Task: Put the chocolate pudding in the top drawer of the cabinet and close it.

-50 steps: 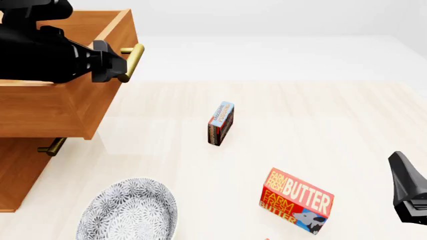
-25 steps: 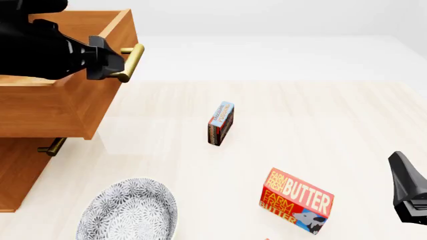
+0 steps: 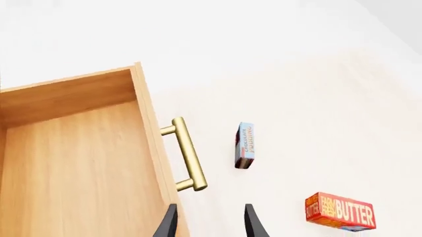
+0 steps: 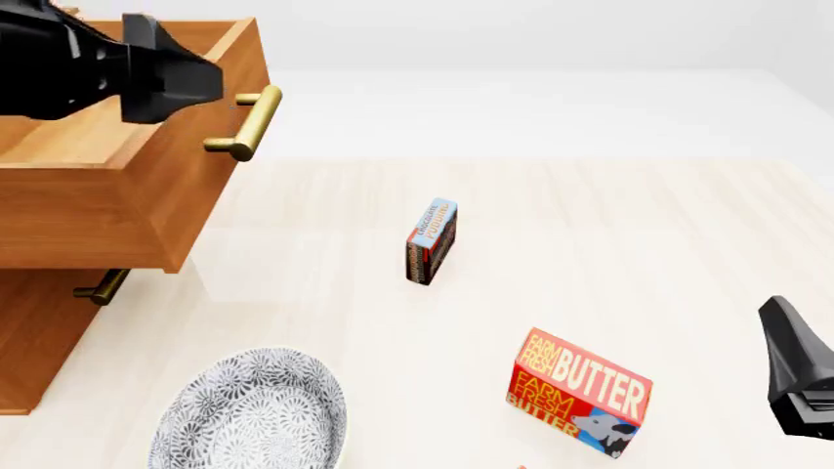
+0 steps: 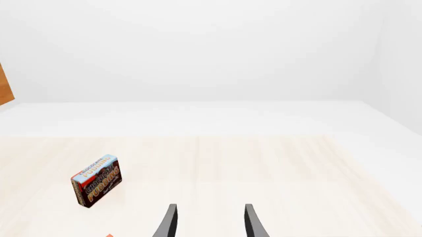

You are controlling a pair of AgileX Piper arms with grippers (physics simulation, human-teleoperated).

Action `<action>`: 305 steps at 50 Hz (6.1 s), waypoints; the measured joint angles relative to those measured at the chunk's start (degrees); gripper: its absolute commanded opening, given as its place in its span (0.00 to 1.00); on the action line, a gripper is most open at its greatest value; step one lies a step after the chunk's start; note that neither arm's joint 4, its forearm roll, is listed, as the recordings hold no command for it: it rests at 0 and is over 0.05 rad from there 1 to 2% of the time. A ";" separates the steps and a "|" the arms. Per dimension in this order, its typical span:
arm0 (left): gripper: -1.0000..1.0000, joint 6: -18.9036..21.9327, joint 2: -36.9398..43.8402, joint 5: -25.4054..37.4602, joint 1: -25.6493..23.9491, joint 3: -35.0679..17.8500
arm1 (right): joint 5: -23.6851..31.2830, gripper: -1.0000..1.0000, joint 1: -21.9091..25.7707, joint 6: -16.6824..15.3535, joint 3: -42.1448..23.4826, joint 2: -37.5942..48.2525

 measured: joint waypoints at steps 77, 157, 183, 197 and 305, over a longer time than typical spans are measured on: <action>1.00 15.77 -28.22 -24.48 -27.67 30.15 | 0.04 1.00 -0.01 -0.02 -0.01 -0.03; 1.00 2.24 7.24 -60.87 -41.23 36.16 | 0.03 1.00 0.00 -0.02 -0.01 -0.02; 1.00 2.63 15.58 -54.17 -33.53 28.05 | 0.03 1.00 -0.01 -0.02 -0.01 -0.02; 1.00 3.63 17.46 -49.60 -29.20 25.75 | 0.03 1.00 -0.01 -0.01 -0.01 -0.03; 1.00 2.52 37.52 -55.54 -13.81 19.47 | 0.03 1.00 0.00 -0.02 -0.01 -0.02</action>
